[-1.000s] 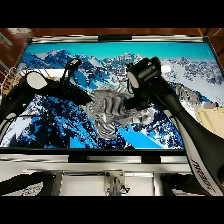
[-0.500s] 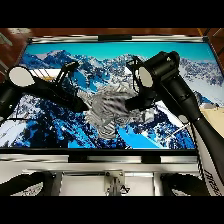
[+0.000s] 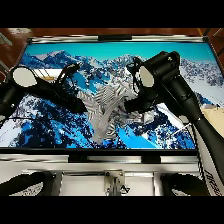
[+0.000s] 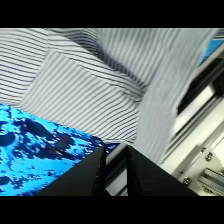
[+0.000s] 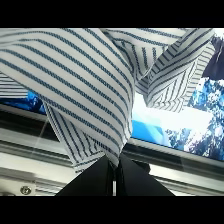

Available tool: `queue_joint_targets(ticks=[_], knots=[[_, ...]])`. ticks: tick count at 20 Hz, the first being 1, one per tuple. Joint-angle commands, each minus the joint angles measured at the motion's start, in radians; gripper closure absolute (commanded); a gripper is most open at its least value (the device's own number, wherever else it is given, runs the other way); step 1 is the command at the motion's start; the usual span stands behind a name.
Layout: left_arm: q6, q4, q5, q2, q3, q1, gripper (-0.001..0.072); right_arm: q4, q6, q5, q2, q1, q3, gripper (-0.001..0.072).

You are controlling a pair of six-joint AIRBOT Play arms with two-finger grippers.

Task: Fold the shirts.

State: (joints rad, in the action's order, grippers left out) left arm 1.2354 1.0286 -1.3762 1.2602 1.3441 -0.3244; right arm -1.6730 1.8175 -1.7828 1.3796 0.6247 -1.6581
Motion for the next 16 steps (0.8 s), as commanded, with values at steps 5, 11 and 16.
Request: queue_joint_targets(ticks=[5,11,16], knots=[[0.015,0.05,0.066,0.0,0.002,0.027,0.0292,0.016,0.014,-0.002,-0.001,0.0,0.0,0.062],[-0.017,0.049,0.062,0.0,0.002,0.195,0.0292,0.015,0.005,0.028,-0.001,0.0,0.0,0.0619],[-0.132,0.05,0.073,0.0,0.012,0.258,0.0282,0.015,0.001,0.056,-0.001,0.0,0.0,0.062]])
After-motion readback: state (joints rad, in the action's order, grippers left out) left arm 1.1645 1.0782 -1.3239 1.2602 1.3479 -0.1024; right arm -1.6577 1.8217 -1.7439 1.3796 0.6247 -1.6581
